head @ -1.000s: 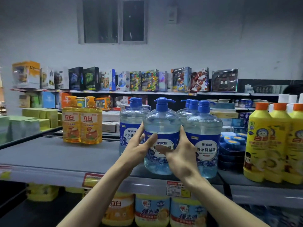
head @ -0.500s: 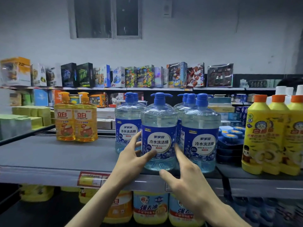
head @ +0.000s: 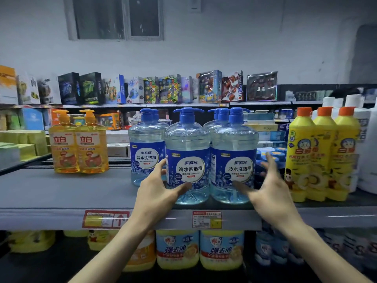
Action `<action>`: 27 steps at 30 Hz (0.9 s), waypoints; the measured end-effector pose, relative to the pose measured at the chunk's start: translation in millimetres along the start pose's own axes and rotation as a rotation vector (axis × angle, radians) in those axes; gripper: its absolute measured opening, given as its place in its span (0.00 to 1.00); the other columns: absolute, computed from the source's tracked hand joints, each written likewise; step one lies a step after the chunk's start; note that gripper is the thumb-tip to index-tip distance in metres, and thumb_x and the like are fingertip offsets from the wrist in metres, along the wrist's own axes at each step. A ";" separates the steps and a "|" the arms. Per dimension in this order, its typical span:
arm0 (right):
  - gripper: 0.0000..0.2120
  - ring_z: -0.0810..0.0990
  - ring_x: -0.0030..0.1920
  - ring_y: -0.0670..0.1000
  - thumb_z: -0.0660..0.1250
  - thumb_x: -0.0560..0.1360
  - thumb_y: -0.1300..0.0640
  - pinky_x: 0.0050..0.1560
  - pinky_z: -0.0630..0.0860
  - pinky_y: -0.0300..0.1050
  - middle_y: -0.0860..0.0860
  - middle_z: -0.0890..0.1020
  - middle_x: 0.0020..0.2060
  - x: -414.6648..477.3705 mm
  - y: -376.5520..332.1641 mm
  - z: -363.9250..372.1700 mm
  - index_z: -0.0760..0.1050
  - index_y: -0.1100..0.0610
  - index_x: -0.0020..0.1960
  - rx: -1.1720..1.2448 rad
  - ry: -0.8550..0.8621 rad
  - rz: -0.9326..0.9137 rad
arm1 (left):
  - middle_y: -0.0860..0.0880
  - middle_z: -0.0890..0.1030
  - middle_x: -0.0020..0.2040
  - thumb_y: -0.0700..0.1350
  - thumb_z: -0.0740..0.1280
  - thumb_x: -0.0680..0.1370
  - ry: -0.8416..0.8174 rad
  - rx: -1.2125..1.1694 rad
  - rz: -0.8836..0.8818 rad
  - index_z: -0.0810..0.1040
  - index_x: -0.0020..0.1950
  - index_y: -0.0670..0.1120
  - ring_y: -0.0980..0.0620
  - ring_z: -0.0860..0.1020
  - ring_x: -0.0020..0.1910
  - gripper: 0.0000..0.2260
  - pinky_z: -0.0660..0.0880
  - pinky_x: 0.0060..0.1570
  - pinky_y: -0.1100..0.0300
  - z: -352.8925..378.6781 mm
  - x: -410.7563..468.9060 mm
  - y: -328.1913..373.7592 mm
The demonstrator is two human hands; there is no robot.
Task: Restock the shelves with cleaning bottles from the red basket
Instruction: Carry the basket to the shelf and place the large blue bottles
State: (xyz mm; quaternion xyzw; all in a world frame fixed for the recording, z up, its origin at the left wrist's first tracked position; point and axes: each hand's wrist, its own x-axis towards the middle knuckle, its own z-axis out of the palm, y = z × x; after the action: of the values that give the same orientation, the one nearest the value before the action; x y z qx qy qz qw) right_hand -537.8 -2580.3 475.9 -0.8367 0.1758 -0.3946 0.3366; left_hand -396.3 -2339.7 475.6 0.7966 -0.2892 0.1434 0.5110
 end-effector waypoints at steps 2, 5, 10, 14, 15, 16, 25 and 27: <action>0.55 0.78 0.68 0.53 0.81 0.68 0.39 0.68 0.76 0.52 0.48 0.76 0.71 3.2 1.7 4.7 0.53 0.48 0.83 0.034 -0.084 0.003 | 0.68 0.77 0.59 0.58 0.81 0.71 -0.018 0.034 0.047 0.66 0.80 0.56 0.62 0.78 0.60 0.42 0.74 0.61 0.68 1.7 -1.6 3.5; 0.54 0.79 0.66 0.54 0.82 0.65 0.36 0.66 0.78 0.53 0.50 0.77 0.68 3.6 1.0 15.2 0.57 0.48 0.80 0.034 -0.026 -0.015 | 0.72 0.76 0.57 0.52 0.81 0.74 -0.068 0.036 0.068 0.65 0.79 0.60 0.74 0.75 0.54 0.38 0.72 0.59 0.74 0.0 1.9 1.6; 0.54 0.80 0.63 0.56 0.82 0.60 0.32 0.59 0.80 0.56 0.52 0.78 0.67 6.4 3.3 26.5 0.58 0.48 0.76 -0.007 0.057 -0.026 | 0.70 0.79 0.61 0.54 0.80 0.74 -0.066 0.010 0.056 0.63 0.81 0.63 0.65 0.81 0.59 0.41 0.79 0.68 0.51 -3.9 4.7 -10.2; 0.52 0.79 0.54 0.48 0.83 0.61 0.35 0.50 0.74 0.43 0.46 0.78 0.60 5.8 5.4 28.2 0.60 0.49 0.75 -0.006 0.076 -0.059 | 0.62 0.82 0.68 0.67 0.77 0.70 -0.018 0.033 0.080 0.57 0.84 0.62 0.57 0.82 0.64 0.48 0.79 0.67 0.49 -0.2 2.8 -21.9; 0.52 0.78 0.53 0.46 0.84 0.62 0.36 0.48 0.72 0.40 0.44 0.77 0.59 5.6 5.8 28.2 0.60 0.50 0.76 -0.007 0.076 -0.064 | 0.61 0.81 0.69 0.70 0.75 0.69 -0.006 0.046 0.081 0.56 0.85 0.62 0.56 0.82 0.65 0.49 0.79 0.67 0.49 0.4 2.7 -23.3; 0.52 0.78 0.52 0.46 0.84 0.62 0.37 0.46 0.71 0.36 0.43 0.77 0.58 5.8 7.0 28.5 0.60 0.50 0.76 -0.006 0.073 -0.065 | 0.60 0.81 0.70 0.71 0.74 0.69 0.010 0.062 0.085 0.56 0.85 0.61 0.56 0.82 0.65 0.50 0.79 0.67 0.50 1.3 2.9 -23.8; 0.52 0.82 0.61 0.53 0.82 0.64 0.34 0.57 0.81 0.58 0.46 0.79 0.66 6.8 8.1 27.7 0.54 0.43 0.76 -0.007 -0.003 -0.004 | 0.59 0.82 0.68 0.64 0.76 0.73 0.026 0.104 0.073 0.55 0.86 0.60 0.55 0.82 0.65 0.47 0.79 0.65 0.50 3.4 -0.6 -19.5; 0.51 0.82 0.63 0.57 0.80 0.64 0.30 0.56 0.81 0.60 0.48 0.78 0.68 6.5 4.1 24.6 0.52 0.42 0.75 -0.088 -0.012 0.001 | 0.58 0.82 0.69 0.64 0.76 0.74 -0.005 0.122 0.063 0.54 0.86 0.60 0.53 0.82 0.65 0.46 0.79 0.66 0.48 0.7 -3.1 -12.9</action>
State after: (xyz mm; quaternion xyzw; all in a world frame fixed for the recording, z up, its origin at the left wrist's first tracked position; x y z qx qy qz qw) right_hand -514.7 -2576.4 465.2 -0.8530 0.1916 -0.3810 0.3008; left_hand -390.9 -2335.4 464.2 0.8171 -0.3063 0.1746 0.4561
